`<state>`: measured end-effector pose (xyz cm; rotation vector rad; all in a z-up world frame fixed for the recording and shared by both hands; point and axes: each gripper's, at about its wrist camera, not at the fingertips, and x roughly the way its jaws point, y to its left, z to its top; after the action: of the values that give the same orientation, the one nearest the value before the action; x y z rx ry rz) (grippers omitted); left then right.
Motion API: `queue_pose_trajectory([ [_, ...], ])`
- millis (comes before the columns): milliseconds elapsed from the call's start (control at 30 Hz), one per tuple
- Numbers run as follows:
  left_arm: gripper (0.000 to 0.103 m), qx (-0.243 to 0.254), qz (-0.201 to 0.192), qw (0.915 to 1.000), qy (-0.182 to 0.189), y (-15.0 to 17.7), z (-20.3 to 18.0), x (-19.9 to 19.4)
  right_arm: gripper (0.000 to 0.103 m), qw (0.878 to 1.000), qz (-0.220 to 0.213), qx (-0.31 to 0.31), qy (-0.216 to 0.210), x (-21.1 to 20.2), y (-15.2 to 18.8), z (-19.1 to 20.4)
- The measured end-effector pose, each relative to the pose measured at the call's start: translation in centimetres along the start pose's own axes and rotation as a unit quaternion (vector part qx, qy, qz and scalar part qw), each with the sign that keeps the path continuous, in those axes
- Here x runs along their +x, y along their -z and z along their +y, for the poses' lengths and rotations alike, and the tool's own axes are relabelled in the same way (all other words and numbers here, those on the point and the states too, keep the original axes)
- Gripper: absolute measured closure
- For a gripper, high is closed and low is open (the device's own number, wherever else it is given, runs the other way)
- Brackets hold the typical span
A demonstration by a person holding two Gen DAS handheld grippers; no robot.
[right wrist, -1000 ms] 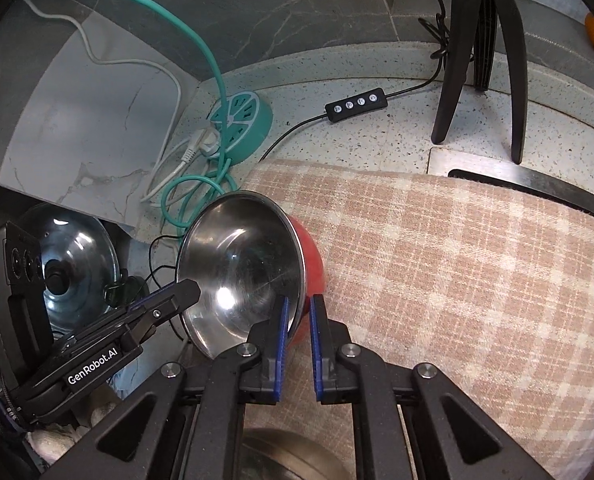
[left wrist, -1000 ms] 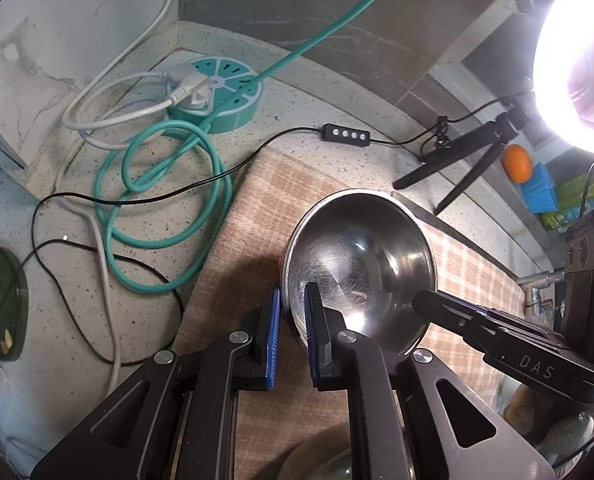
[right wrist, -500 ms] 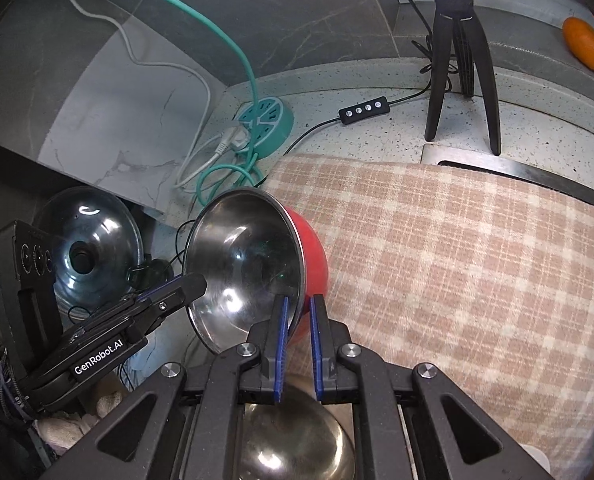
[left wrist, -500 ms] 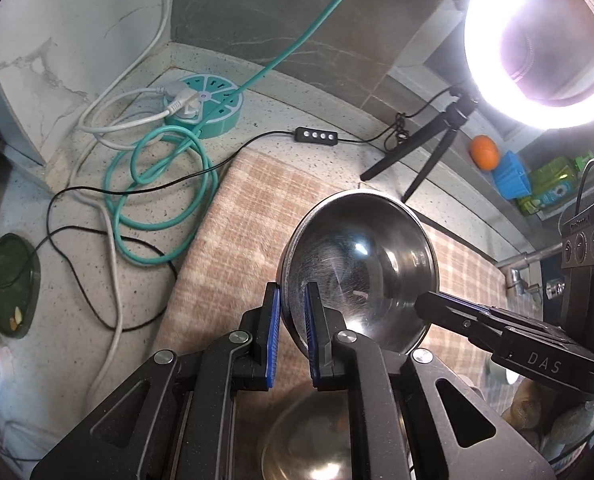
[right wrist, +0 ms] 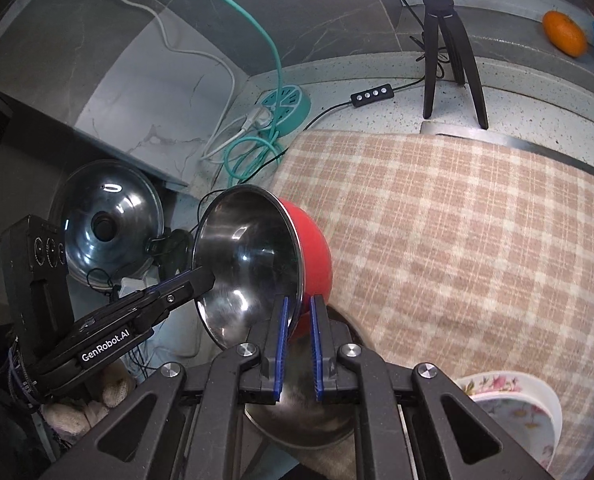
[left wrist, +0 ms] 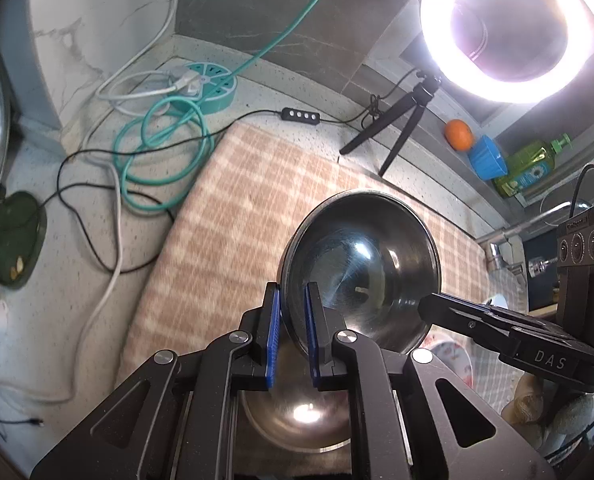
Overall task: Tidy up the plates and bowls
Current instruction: 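Lower the steel bowl into the red steel bowl and open both grippers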
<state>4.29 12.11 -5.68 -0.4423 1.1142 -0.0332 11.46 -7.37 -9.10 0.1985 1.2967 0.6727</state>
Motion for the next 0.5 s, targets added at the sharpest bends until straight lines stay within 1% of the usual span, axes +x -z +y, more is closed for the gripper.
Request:
queue_pose_trajectory([
  [100,0.093,0.001,0.001,1.0,-0.002,1.3,-0.2,-0.3,0.093,1.0,0.003,-0.005,0.003,-0.3,1.3,0.2],
  [233,0.093,0.002,0.014,0.9999,-0.002,3.0,-0.1,-0.2,0.093,1.0,0.011,-0.011,0.008,-0.3,3.1,0.3],
  [333,0.093,-0.001,0.025,0.9997,-0.003,4.0,0.0,0.2,0.093,1.0,0.019,-0.009,0.009,0.1,4.2,0.0],
  [500,0.093,0.004,0.039,0.9991,-0.013,5.2,0.1,1.0,0.093,0.999,0.034,-0.018,0.027,1.3,5.6,-0.3],
])
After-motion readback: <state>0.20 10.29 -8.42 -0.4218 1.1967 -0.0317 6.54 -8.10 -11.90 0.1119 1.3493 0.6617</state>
